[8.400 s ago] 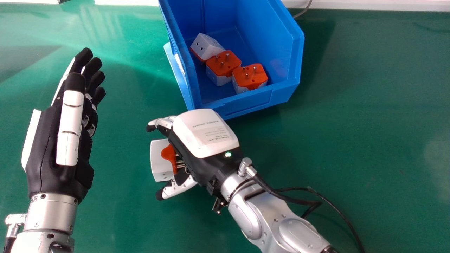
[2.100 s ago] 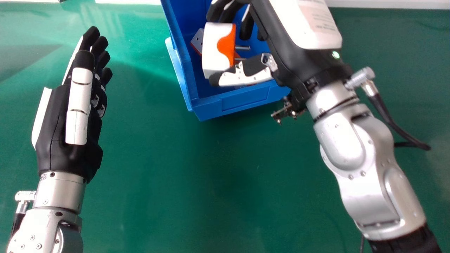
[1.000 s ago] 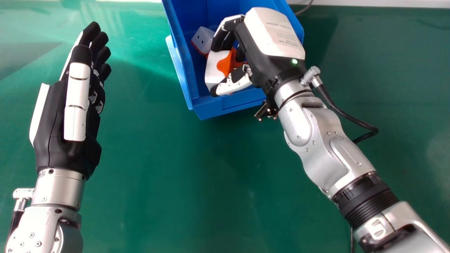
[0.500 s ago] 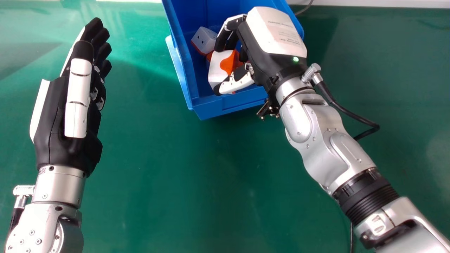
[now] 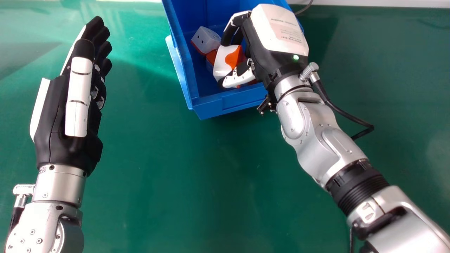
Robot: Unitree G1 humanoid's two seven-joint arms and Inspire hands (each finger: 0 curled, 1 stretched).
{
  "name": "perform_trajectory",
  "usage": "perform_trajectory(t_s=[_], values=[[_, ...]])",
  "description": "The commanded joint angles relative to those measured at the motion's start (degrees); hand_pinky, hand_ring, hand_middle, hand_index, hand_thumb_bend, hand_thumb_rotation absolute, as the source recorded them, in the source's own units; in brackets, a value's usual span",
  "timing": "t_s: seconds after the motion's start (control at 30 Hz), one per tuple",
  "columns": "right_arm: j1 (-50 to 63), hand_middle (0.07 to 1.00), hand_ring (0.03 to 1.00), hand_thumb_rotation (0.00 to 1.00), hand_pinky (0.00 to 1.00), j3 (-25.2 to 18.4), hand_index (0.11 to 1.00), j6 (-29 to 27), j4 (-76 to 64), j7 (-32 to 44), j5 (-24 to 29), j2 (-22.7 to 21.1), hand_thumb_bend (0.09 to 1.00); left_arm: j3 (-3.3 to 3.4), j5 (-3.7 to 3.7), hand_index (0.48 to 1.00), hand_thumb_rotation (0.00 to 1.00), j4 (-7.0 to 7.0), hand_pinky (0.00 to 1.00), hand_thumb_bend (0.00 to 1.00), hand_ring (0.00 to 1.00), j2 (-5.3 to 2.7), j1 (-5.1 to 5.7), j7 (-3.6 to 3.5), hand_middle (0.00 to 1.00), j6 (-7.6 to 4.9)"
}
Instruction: Pick all objects and put in blue box
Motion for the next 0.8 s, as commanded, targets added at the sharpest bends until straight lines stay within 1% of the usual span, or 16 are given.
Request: perform_trajectory(t_s=[0.0, 0.1, 0.2, 0.3, 0.4, 0.47, 0.6, 0.63, 0.7, 0.77], values=[[-3.7, 0.527, 0.422, 0.0, 0.29, 0.4, 0.548, -1.5, 1.5, -3.1, 0.0, 0.4, 0.486, -0.07, -0.16, 0.922, 0.91, -1.95, 0.98, 0.62, 0.97, 0.22, 0.2, -0.07, 0.95, -0.3], [-4.7, 0.526, 0.422, 0.0, 0.28, 0.9, 0.56, -2.4, 4.0, -4.6, 0.0, 0.3, 0.484, -0.06, -0.52, 0.92, 0.91, -2.35, 0.97, 0.62, 0.96, 0.07, 0.22, 0.08, 0.95, 0.15], [-5.3, 0.525, 0.421, 0.0, 0.29, 1.2, 0.558, -3.8, 6.4, -6.4, 0.2, 0.3, 0.486, -0.33, -0.19, 0.913, 0.91, -3.07, 0.97, 0.61, 0.96, -0.09, 0.46, 0.47, 0.95, 0.5], [-5.7, 0.522, 0.419, 0.0, 0.29, 1.5, 0.556, -5.1, 8.5, -8.0, 0.3, 0.4, 0.486, -0.35, -0.13, 0.911, 0.91, -3.32, 0.97, 0.61, 0.96, -0.13, 0.56, 0.52, 0.95, 0.63], [-6.1, 0.52, 0.418, 0.0, 0.29, 1.7, 0.556, -5.9, 10.2, -9.1, 0.5, 0.5, 0.487, -0.25, -0.48, 0.911, 0.91, -3.26, 0.97, 0.6, 0.96, -0.08, 0.52, 0.46, 0.95, 0.87], [-6.2, 0.52, 0.418, 0.0, 0.29, 1.6, 0.556, -6.6, 11.1, -10.2, 0.7, 0.6, 0.487, -0.32, -0.53, 0.911, 0.91, -3.62, 0.97, 0.6, 0.96, -0.14, 0.52, 0.63, 0.95, 1.23], [-6.7, 0.52, 0.419, 0.0, 0.29, 1.9, 0.553, -7.2, 13.2, -12.6, 0.4, 0.8, 0.487, -0.41, -0.35, 0.914, 0.91, -4.02, 0.98, 0.61, 0.96, -0.23, 0.67, 0.81, 0.95, 1.49], [-6.8, 0.517, 0.417, 0.0, 0.29, 1.8, 0.553, -7.5, 13.8, -13.4, 0.6, 0.9, 0.488, -0.47, -0.29, 0.916, 0.91, -4.19, 0.98, 0.6, 0.96, -0.3, 0.7, 0.95, 0.95, 1.63], [-6.9, 0.511, 0.415, 0.0, 0.29, 1.7, 0.555, -7.7, 14.9, -14.6, 0.9, 1.2, 0.488, -0.65, -0.03, 0.918, 0.92, -4.55, 0.99, 0.6, 0.97, -0.35, 0.78, 1.18, 0.95, 1.83], [-6.8, 0.507, 0.414, 0.0, 0.29, 1.4, 0.556, -8.2, 15.5, -15.8, 1.5, 1.5, 0.488, -0.85, 0.31, 0.918, 0.92, -4.76, 0.99, 0.6, 0.97, -0.32, 0.85, 1.25, 0.95, 1.74]])
